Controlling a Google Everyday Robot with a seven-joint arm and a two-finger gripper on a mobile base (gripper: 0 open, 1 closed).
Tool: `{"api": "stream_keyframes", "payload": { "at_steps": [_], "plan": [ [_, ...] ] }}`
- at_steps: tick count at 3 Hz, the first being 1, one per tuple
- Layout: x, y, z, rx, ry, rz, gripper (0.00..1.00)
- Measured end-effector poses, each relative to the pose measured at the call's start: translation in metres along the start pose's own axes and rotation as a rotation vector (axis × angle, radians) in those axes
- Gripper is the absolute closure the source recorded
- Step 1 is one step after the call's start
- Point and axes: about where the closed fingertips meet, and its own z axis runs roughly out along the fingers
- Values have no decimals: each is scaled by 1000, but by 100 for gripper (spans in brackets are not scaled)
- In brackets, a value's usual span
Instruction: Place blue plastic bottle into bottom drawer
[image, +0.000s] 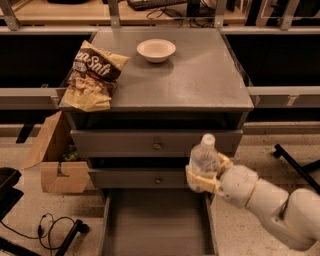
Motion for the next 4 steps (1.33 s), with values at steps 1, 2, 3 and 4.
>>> {"api": "stream_keyframes", "payload": {
  "at_steps": [1,2,3,4],
  "plan": [
    [99,22,8,-15,39,86,100],
    [184,29,23,-24,30,173,100],
    [184,29,23,-25,30,173,100],
    [215,32,38,-73,14,183,100]
  ]
}}
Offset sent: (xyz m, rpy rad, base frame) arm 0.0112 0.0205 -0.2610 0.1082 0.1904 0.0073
